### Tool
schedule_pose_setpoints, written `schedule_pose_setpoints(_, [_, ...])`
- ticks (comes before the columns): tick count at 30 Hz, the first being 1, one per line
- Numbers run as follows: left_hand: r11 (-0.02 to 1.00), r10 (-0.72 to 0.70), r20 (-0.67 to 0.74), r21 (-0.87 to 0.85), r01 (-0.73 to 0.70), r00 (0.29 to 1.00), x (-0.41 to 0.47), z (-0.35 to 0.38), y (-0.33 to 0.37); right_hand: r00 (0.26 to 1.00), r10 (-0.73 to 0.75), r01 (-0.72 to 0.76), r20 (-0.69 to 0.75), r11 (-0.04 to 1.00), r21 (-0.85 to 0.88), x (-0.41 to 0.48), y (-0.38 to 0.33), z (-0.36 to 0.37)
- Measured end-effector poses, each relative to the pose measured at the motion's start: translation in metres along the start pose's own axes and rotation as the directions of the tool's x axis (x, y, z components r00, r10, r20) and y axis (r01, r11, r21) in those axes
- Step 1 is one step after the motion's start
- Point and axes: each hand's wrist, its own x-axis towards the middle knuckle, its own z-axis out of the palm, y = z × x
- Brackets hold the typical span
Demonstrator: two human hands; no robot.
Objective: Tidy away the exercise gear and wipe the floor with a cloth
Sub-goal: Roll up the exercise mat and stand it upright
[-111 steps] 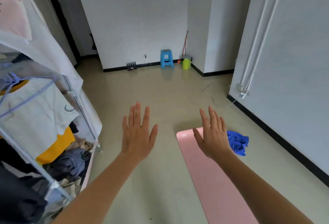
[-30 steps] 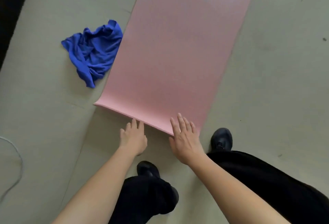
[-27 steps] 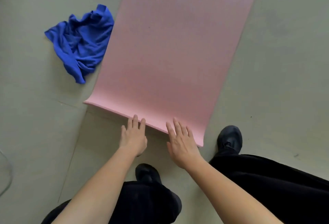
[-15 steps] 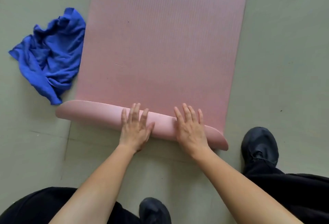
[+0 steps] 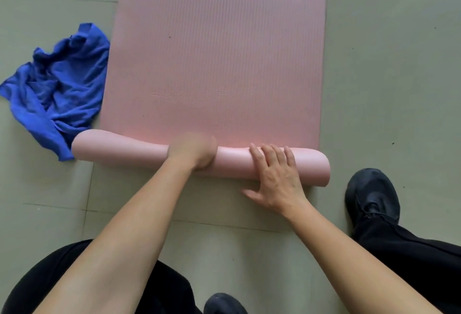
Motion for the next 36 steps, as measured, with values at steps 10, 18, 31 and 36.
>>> schedule_pose_setpoints(10, [0.992,0.129,-0.420,0.063,-0.113,0.898,-0.019,0.007,-0.013,0.902,-0.002,-0.123,0.431,0.957,0.262,0.081,0.043,-0.071])
schedule_pose_setpoints(18, [0.993,0.062,-0.300,0.114,-0.028,0.952,0.000,-0.022,0.003,0.994,-0.049,0.043,0.094,0.997,0.057,0.050,0.021,-0.050])
schedule_pose_setpoints(31, [0.998,0.056,-0.375,-0.010,-0.064,0.925,-0.022,-0.005,-0.005,0.959,-0.023,-0.023,0.283,0.987,0.159,0.080,0.052,-0.063])
schedule_pose_setpoints(36, [0.985,0.086,-0.272,0.166,-0.041,0.958,-0.034,0.021,-0.014,0.991,0.030,-0.039,0.129,0.997,0.071,0.071,0.053,-0.052])
